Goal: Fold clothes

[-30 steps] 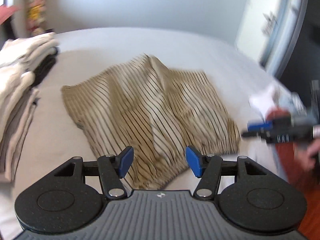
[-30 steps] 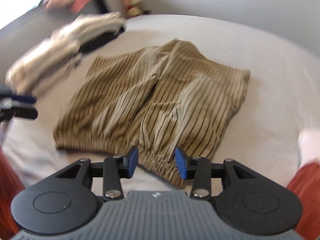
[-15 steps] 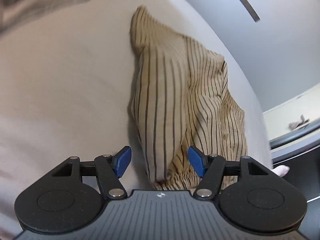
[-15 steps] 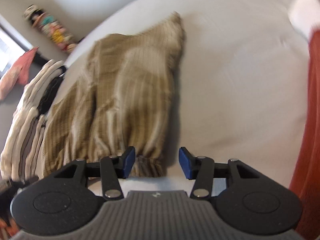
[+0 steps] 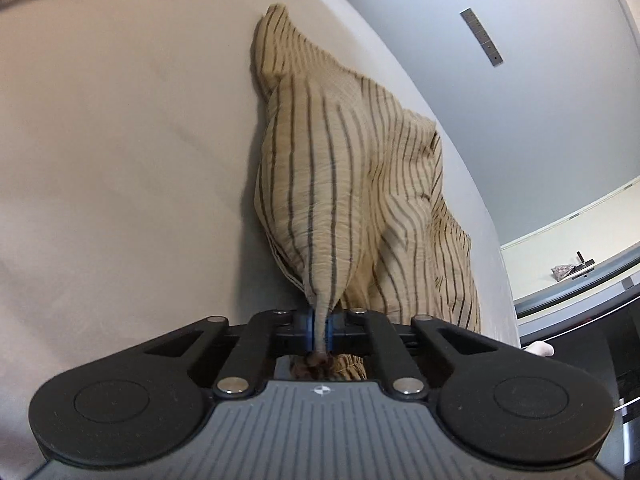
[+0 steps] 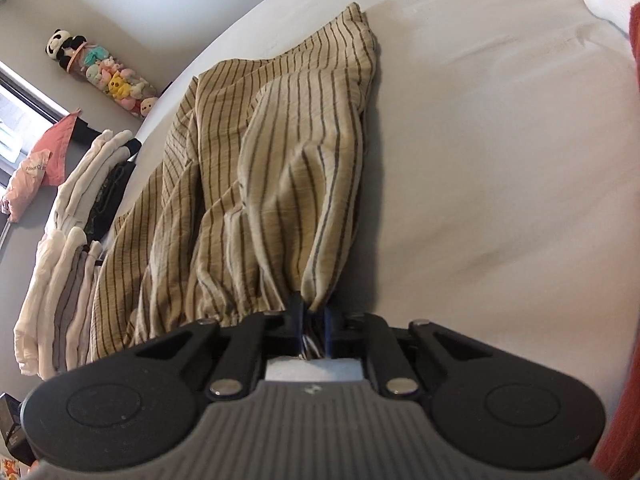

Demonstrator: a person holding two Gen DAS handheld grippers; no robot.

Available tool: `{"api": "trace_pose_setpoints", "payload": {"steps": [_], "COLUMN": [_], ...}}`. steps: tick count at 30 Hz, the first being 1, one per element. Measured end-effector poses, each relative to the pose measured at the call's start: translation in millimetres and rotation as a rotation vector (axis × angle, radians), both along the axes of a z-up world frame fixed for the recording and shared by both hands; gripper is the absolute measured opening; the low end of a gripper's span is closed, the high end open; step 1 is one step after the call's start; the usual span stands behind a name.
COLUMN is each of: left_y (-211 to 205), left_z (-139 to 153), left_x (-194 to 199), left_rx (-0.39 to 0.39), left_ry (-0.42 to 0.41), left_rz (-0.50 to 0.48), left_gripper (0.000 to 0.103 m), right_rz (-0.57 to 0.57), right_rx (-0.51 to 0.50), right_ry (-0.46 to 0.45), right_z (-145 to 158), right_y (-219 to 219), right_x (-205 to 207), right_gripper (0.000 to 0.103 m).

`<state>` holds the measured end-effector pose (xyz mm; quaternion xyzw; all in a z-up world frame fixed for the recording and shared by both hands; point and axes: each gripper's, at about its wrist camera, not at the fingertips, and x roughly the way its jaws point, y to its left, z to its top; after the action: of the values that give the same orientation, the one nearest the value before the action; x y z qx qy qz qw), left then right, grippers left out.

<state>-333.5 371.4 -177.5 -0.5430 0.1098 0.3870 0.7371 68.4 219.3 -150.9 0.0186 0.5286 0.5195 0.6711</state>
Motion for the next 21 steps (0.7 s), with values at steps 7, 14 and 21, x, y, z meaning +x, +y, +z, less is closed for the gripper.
{"api": "trace_pose_setpoints", "payload": {"steps": [7,14,21], "left_y": [-20.9,-49.0,-37.9], "left_z": [37.3,39.2,18.2], "left_x": [-16.7,-26.8,-22.2], "left_rx": [-0.112,-0.172,-0.230], "left_ry": [0.068,0.185,0.251], "left_rz": [0.018,-0.017,-0.044], "left_gripper": [0.005,0.005,0.020], "right_rz": [-0.040,-0.027,0.015], "right_rx": [-0.050,-0.159,-0.218], "right_ry": [0.041,0.023,-0.021], "right_z": [39.0,54.1,29.3], "right_y": [-28.4,-58.4,-49.4], "right_x": [-14.4,-31.6,-36.4], "right_gripper": [0.009,0.009,0.011]}}
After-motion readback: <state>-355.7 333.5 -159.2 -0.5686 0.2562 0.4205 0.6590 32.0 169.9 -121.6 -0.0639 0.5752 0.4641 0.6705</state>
